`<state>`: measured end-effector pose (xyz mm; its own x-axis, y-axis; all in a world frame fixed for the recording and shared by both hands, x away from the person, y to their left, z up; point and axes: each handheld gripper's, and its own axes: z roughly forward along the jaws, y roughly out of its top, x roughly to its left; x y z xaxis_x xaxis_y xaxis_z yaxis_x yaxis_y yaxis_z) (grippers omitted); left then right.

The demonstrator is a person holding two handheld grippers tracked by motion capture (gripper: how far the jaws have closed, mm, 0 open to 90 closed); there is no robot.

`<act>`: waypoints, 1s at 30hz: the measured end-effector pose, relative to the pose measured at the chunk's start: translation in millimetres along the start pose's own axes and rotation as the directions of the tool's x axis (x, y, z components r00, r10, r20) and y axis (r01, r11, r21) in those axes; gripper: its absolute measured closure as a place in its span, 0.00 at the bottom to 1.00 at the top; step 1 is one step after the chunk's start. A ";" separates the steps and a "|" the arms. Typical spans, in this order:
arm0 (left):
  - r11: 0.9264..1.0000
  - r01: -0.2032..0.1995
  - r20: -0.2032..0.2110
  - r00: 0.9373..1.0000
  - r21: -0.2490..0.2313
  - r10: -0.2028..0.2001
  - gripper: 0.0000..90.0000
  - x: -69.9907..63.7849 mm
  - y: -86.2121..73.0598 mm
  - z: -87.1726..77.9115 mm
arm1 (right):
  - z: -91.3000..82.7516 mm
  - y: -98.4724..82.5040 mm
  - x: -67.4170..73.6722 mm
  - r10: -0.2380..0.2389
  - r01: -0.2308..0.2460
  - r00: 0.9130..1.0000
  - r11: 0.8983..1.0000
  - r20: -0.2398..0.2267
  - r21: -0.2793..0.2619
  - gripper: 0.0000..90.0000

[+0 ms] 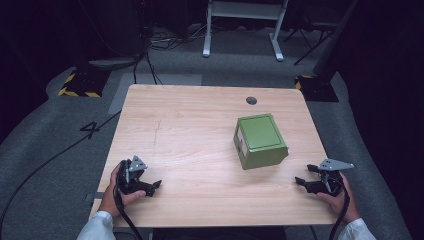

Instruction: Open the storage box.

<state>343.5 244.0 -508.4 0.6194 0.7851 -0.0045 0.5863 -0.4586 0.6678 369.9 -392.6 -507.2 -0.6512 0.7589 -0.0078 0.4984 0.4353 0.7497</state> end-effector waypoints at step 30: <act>1.000 -0.007 -0.002 1.000 -0.001 0.007 0.01 0.2 -0.5 -0.6 | -11.7 86.8 -33.8 0.014 -0.007 0.998 0.992 0.056 -0.123 0.28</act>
<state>343.1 244.6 -508.3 0.6221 0.7829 0.0015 0.5814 -0.4633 0.6688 428.6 -386.2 -434.1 -0.6113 0.7906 -0.0343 0.4290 0.3674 0.8252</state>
